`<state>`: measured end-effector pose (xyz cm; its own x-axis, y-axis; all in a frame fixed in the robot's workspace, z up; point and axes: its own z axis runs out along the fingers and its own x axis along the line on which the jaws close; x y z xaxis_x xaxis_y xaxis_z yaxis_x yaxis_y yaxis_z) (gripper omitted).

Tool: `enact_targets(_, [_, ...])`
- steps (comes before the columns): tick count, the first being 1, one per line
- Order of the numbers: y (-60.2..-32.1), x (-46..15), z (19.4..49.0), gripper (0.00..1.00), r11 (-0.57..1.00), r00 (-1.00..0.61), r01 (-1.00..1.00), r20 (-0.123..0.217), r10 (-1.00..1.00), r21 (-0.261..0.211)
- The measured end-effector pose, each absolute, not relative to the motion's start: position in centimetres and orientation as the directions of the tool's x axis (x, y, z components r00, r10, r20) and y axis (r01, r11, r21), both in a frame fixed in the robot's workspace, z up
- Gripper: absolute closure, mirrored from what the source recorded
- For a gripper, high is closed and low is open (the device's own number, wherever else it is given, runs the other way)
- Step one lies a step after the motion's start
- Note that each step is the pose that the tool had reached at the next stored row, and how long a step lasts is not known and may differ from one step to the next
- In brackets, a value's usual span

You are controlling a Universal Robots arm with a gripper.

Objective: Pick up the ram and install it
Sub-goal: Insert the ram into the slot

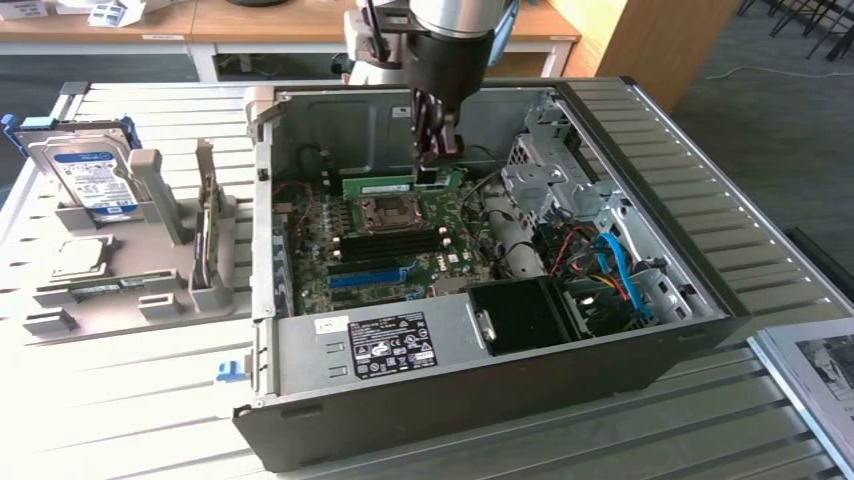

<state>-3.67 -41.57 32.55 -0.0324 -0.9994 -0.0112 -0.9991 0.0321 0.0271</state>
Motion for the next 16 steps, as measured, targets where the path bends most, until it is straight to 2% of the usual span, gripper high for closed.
enact_targets(16, [-41.6,-3.7,30.6,0.88,0.032,-0.032,-0.999,-0.011,-0.999,0.027])
